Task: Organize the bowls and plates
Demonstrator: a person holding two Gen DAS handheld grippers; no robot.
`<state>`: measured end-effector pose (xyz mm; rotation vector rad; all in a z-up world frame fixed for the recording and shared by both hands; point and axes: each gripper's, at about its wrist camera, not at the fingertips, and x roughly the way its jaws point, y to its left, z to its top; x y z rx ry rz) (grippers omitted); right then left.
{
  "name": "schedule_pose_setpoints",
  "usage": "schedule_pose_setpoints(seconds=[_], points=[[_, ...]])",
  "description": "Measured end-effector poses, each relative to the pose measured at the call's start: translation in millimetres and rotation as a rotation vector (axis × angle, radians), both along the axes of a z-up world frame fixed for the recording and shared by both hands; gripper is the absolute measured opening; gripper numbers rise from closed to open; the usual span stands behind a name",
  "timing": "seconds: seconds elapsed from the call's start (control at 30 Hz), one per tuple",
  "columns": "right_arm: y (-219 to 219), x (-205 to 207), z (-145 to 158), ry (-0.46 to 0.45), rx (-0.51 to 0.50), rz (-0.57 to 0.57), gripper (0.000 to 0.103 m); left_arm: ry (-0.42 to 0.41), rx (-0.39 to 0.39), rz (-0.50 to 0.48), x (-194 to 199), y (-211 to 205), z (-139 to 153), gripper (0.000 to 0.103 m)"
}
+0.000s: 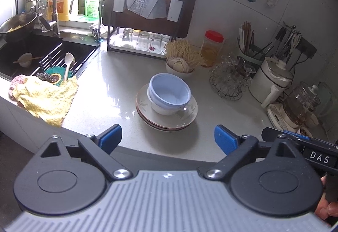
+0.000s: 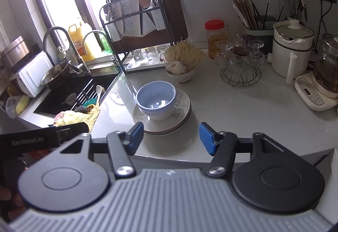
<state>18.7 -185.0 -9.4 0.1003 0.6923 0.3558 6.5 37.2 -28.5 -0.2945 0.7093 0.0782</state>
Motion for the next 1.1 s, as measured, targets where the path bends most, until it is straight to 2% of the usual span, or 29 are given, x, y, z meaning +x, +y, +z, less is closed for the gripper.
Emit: schedule_pose_setpoints(seconds=[0.27,0.3,0.37,0.4,0.7,1.1], points=[[-3,-6,5,-0.027,0.004,0.000,0.062,-0.026,0.054,-0.010,-9,-7,12,0.099],[-3,-7,5,-0.028,0.007,0.001,0.065,-0.027,0.059,-0.009,-10,-7,13,0.099],[-5,-9,5,-0.041,0.031,-0.002,0.085,-0.026,0.070,-0.006,-13,-7,15,0.099],[-5,-9,6,-0.044,0.036,0.000,0.087,-0.025,0.075,-0.005,-14,-6,15,0.099],[-5,-12,9,-0.082,0.014,-0.021,0.089,-0.023,0.109,-0.001,-26,-6,19,0.100],[-4,-22,8,-0.080,0.019,-0.039,0.089,-0.037,0.137,-0.022,-37,-11,23,0.100]])
